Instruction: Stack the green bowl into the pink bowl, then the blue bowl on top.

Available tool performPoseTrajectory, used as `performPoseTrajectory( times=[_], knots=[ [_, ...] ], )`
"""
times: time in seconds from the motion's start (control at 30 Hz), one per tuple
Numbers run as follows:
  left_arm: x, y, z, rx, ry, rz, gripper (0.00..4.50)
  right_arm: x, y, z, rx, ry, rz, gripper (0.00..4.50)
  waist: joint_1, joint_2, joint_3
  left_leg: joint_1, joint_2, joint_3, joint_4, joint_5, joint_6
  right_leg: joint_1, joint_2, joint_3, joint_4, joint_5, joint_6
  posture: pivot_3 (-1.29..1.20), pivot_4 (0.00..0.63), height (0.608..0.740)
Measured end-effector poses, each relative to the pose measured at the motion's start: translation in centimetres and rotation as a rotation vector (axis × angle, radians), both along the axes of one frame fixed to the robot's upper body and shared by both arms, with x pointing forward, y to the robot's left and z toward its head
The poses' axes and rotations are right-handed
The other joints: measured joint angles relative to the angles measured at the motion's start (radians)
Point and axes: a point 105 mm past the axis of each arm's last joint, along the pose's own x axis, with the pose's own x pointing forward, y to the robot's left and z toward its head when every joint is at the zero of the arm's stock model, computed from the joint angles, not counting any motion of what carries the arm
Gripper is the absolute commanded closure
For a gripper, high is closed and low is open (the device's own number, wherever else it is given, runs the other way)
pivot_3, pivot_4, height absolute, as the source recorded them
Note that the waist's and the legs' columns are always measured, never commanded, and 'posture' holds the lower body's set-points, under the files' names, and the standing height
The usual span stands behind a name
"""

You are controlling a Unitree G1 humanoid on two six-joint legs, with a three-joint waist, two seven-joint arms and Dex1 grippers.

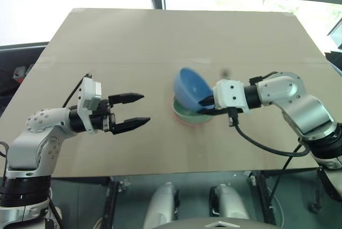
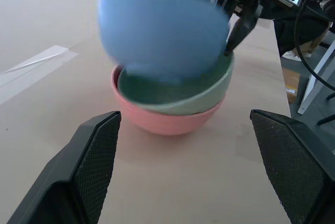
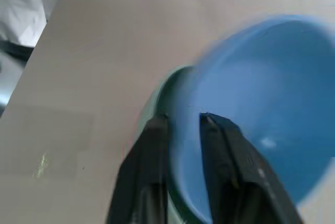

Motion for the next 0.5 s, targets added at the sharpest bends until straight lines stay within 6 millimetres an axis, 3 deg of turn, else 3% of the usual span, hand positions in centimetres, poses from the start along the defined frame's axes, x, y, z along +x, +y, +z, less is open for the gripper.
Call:
performPoseTrajectory(
  times=[0.07,0.13,0.33,0.4,0.47,0.5],
  knots=[
    [0.0,0.0,-0.2,-0.002,0.004,0.004,0.3,-0.1,-0.3,0.0,0.0,0.02,-0.011,1.47,-0.001,0.0,0.0,0.0,0.0,0.0,0.0,0.0,0.0,0.0,0.0,0.0,0.0,0.0,0.0,0.0,0.15,0.74],
    [0.0,0.0,-0.3,-0.012,0.005,0.011,0.3,0.0,-0.6,0.7,0.042,0.021,-0.042,0.5,-0.002,0.0,0.0,0.001,0.001,0.0,0.0,0.0,0.0,0.0,0.0,0.0,0.0,0.0,0.0,0.0,0.15,0.74],
    [0.3,-0.2,-1.2,-0.004,-0.009,0.092,0.3,0.5,-2.6,3.9,0.284,0.004,-0.22,0.37,0.003,-0.001,0.0,0.002,0.001,0.0,0.001,0.0,-0.001,0.001,0.0,0.0,0.001,0.0,0.0,0.0,0.15,0.74],
    [0.4,-0.4,-1.6,0.0,-0.026,0.121,0.3,0.4,-4.0,3.9,0.336,0.021,-0.292,0.37,0.011,-0.001,0.0,0.001,0.001,0.0,0.0,0.0,0.0,0.002,0.0,0.0,0.001,0.0,0.0,0.0,0.15,0.74],
    [0.3,-0.4,-2.2,0.009,-0.017,0.158,0.3,-0.5,-6.6,3.0,0.334,0.064,-0.387,0.37,0.022,-0.001,0.0,0.001,0.0,-0.001,-0.001,0.0,0.0,0.001,0.0,-0.001,0.0,0.0,0.0,0.0,0.15,0.74],
    [0.3,-0.3,-2.5,0.024,-0.021,0.179,0.3,-0.9,-8.0,2.5,0.339,0.089,-0.437,0.15,0.026,-0.001,0.0,0.001,0.0,-0.002,-0.001,0.0,0.0,0.002,0.0,-0.001,-0.001,0.0,0.0,0.0,0.15,0.74]
  ],
)
